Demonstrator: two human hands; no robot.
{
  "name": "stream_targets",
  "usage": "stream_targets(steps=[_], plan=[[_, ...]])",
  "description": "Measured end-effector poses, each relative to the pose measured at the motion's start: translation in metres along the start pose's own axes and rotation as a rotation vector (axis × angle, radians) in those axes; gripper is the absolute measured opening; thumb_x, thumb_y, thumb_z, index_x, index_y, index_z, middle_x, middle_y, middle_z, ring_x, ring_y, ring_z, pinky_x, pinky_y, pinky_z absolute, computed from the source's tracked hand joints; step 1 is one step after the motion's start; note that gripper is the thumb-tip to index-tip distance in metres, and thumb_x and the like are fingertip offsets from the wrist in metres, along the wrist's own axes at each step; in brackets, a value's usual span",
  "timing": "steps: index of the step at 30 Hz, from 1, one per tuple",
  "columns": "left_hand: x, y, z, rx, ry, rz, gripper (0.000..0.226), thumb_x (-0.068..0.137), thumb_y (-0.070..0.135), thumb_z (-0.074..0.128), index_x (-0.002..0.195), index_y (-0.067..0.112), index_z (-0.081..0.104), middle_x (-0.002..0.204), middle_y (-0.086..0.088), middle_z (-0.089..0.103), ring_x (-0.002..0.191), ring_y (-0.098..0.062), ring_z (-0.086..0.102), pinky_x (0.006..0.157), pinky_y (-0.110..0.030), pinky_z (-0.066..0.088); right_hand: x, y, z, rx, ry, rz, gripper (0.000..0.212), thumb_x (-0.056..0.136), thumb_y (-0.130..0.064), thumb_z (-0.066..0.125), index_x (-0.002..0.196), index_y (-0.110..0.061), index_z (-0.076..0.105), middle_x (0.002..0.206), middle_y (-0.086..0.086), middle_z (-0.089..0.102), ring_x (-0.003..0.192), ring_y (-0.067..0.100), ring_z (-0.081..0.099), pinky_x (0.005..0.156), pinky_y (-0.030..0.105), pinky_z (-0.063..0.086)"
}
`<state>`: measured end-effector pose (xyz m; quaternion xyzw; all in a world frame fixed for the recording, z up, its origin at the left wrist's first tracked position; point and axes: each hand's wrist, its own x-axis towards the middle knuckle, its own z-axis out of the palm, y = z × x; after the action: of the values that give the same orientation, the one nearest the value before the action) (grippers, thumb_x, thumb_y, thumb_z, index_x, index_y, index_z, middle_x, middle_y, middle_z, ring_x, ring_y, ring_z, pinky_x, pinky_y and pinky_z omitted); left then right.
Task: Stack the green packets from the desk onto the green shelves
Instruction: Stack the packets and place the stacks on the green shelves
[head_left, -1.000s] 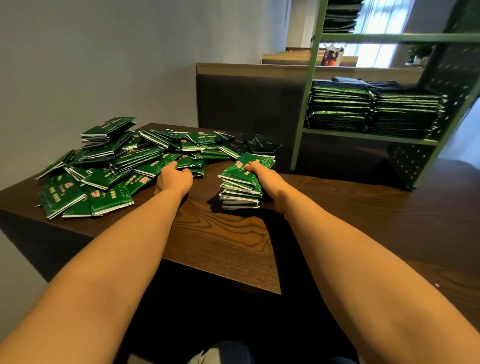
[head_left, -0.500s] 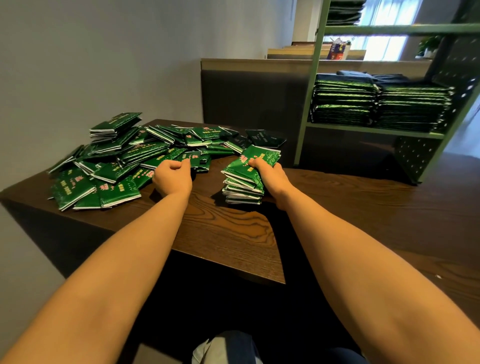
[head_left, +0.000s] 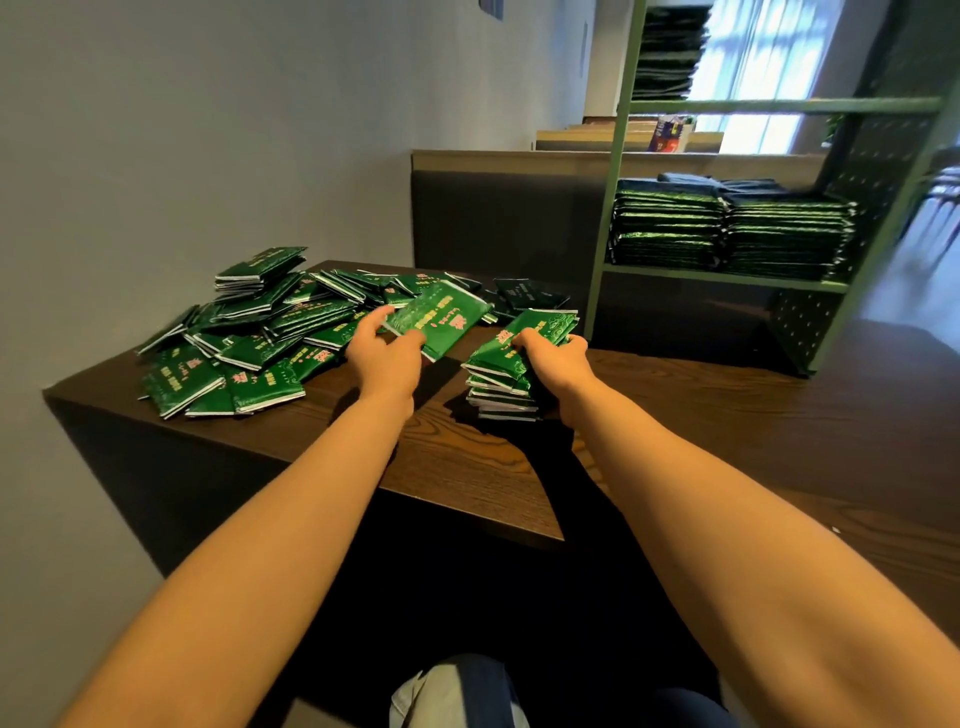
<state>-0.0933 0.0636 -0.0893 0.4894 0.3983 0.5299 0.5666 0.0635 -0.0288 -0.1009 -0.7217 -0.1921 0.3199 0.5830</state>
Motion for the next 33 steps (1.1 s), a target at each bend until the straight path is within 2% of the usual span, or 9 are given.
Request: stream_targets(steps=[4,8,12,17,19,21,23,29,33], plan=[[-0.021,0.004,0.003,0.366,-0.257,0.553,0.056,0.087,-0.006,0.059,0.138,0.018,0.053,0.123,0.001,0.064,0.115,-0.01,0.061,0.092,-0.025,0.053,-0.009,-0.006,0.004,-0.003,-0.005,-0.03,0.075,0.089,-0.046,0.07,0.142,-0.013,0.029,0.116,0.009,0.058,0.108,0.029,0.062,0.098,0.045,0.054],[-0.037,-0.001,0.008,0.56,-0.437,0.678,0.033,0.089,0.003,0.063,0.118,0.016,0.07,0.11,0.007,0.069,0.103,-0.005,0.062,0.097,-0.022,0.049,-0.017,-0.008,0.007,-0.008,-0.057,-0.013,0.099,0.094,-0.074,0.048,0.164,-0.014,0.012,0.166,0.012,0.029,0.147,0.037,0.036,0.115,0.054,0.036],[-0.039,-0.01,0.006,0.535,-0.531,0.673,0.027,0.09,0.003,0.061,0.11,0.017,0.074,0.11,0.011,0.066,0.111,-0.002,0.057,0.093,0.001,0.036,-0.016,-0.007,0.008,0.002,-0.105,-0.009,0.108,0.088,-0.089,0.029,0.167,-0.019,0.009,0.173,0.007,0.01,0.157,0.034,0.018,0.122,0.056,0.022],[-0.035,-0.011,0.005,0.479,-0.571,0.623,0.03,0.085,-0.005,0.058,0.103,0.012,0.075,0.114,0.003,0.068,0.114,-0.005,0.058,0.094,-0.002,0.037,-0.003,-0.003,0.012,-0.057,-0.27,0.019,0.127,0.057,-0.103,0.044,0.164,-0.041,0.014,0.174,-0.002,0.0,0.159,0.032,0.009,0.122,0.065,0.02],[-0.034,-0.012,0.003,0.451,-0.594,0.62,0.028,0.083,-0.005,0.058,0.098,0.01,0.076,0.111,0.003,0.069,0.111,-0.005,0.06,0.094,-0.004,0.039,0.0,-0.001,0.011,-0.044,-0.311,0.057,0.123,0.058,-0.093,0.058,0.162,-0.039,0.023,0.171,0.002,0.016,0.152,0.036,0.029,0.11,0.064,0.04],[-0.032,-0.014,0.003,0.353,-0.561,0.613,0.024,0.079,0.0,0.056,0.092,0.007,0.075,0.104,0.002,0.069,0.104,-0.004,0.062,0.093,-0.011,0.044,0.011,0.001,0.011,0.039,-0.329,0.102,0.117,0.062,-0.076,0.072,0.159,-0.028,0.03,0.151,0.012,0.048,0.123,0.034,0.062,0.077,0.05,0.061],[-0.027,-0.017,0.005,0.225,-0.453,0.553,0.024,0.077,0.005,0.052,0.091,0.005,0.072,0.097,-0.002,0.069,0.093,-0.002,0.062,0.084,-0.017,0.049,0.024,0.006,0.014,0.13,-0.318,0.102,0.114,0.061,-0.064,0.081,0.155,-0.02,0.034,0.13,0.015,0.065,0.101,0.034,0.074,0.066,0.046,0.062],[0.016,-0.036,0.004,0.49,-0.218,0.435,0.016,0.092,0.004,0.054,0.097,0.014,0.065,0.092,0.002,0.063,0.079,-0.01,0.055,0.073,-0.023,0.044,0.027,0.004,0.018,0.149,-0.077,-0.06,0.058,0.091,-0.043,0.072,0.125,-0.018,0.033,0.119,0.006,0.061,0.104,0.023,0.065,0.098,0.043,0.053],[0.051,-0.052,0.002,0.834,-0.23,0.32,0.034,0.094,0.021,0.057,0.127,0.018,0.058,0.117,-0.006,0.063,0.104,-0.025,0.059,0.092,-0.038,0.048,0.036,0.009,0.024,0.182,-0.085,-0.108,0.074,0.076,-0.05,0.077,0.131,-0.018,0.04,0.124,0.006,0.065,0.111,0.025,0.067,0.108,0.049,0.049]])
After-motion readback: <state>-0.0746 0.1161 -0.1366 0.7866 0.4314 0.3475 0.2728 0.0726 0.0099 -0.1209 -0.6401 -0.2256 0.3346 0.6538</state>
